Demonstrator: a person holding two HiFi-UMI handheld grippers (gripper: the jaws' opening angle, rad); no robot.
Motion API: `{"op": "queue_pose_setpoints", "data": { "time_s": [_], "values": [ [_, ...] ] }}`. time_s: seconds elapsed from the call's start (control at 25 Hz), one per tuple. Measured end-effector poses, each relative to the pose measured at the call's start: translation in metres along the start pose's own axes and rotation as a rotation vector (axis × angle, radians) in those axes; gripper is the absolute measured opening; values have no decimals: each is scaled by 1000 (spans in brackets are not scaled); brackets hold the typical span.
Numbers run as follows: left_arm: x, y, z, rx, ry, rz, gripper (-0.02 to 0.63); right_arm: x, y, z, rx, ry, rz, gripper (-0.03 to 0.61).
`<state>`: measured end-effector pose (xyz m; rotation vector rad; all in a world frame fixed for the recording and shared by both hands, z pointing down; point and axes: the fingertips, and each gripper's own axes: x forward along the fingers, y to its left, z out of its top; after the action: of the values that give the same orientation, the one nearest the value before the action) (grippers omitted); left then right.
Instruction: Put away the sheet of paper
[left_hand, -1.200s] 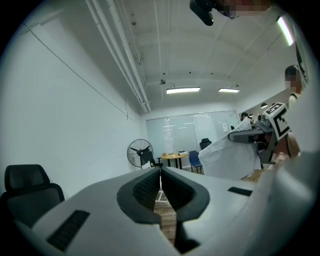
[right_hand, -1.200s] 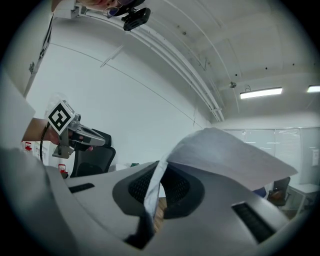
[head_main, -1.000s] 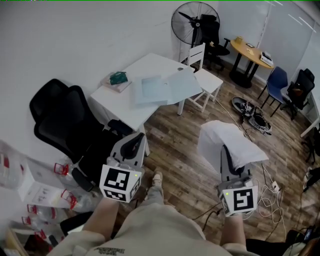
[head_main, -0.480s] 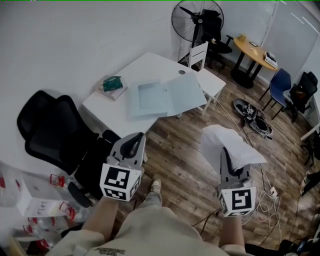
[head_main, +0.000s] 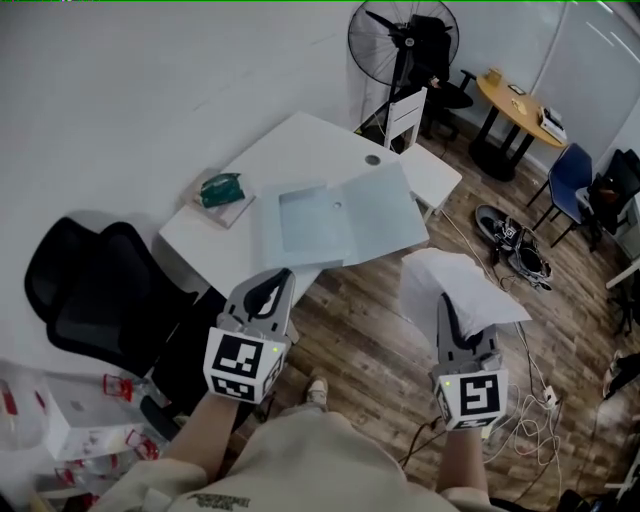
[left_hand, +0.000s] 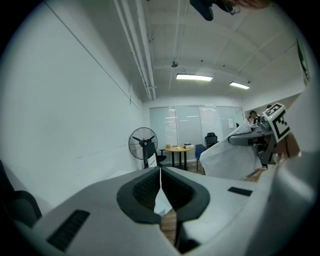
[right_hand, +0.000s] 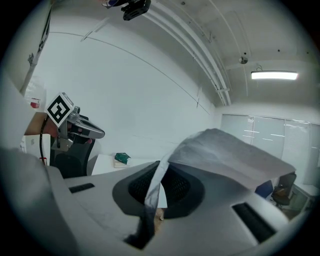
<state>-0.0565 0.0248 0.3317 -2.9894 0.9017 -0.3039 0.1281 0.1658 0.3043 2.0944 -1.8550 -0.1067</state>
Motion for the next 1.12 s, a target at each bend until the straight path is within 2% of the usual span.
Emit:
{"op": "queue_pose_setpoints", "data": {
  "time_s": [0.24,0.48,0.68,1.12],
  "values": [
    [37,30,2,-15,-1,-14,25,60,-5,-2,-7,26,23,25],
    [62,65,7,19,5,26,25,107,-5,7,-25,32,52,25],
    [73,88,11,38,4,57,25,139,0,9,-113,50,86,25],
    [105,120,-9,-13,47,150,25,207,3,-5,-111,63,210,25]
  ]
}}
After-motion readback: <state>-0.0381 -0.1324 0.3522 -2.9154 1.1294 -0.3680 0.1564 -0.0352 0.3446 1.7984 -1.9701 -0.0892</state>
